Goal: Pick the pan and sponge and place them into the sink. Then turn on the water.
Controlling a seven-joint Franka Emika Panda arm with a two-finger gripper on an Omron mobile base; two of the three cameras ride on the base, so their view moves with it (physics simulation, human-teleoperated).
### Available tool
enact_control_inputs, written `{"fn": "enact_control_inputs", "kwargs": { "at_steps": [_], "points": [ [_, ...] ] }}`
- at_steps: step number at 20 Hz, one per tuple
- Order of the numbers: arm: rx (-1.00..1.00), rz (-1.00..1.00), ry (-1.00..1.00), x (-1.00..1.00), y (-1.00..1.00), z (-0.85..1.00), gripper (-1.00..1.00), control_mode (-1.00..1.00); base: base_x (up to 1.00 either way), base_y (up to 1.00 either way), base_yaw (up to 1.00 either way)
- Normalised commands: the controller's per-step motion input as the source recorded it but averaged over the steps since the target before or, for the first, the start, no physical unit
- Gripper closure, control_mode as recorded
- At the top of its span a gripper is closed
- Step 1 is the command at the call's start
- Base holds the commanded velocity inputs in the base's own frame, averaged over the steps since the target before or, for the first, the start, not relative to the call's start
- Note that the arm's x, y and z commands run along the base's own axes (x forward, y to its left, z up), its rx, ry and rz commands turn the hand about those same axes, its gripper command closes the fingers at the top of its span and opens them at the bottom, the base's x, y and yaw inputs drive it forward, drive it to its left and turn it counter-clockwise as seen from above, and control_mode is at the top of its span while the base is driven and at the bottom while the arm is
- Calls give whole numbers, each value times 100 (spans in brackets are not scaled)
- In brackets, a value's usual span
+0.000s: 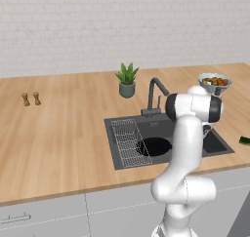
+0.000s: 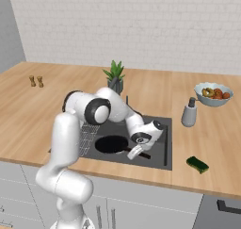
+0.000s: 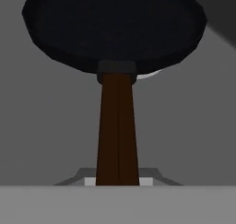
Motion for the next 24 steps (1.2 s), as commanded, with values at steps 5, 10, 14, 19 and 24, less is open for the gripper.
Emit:
{"fn": "enact_control_inputs", "kwargs": {
  "at_steps": [5, 10, 14, 19, 24],
  "points": [
    [-7, -1, 0, 33, 12, -34, 100, -100, 0, 0, 0],
    [-7, 0, 0, 28, 1, -38, 100, -100, 0, 0, 0],
    [-5, -5, 0, 24, 17, -7, -100, -100, 0, 0, 0],
    [0, -7, -2, 5, 0, 8, -100, -100, 0, 0, 0],
    [0, -7, -5, 0, 0, 28, -100, -100, 0, 0, 0]
  ]
}}
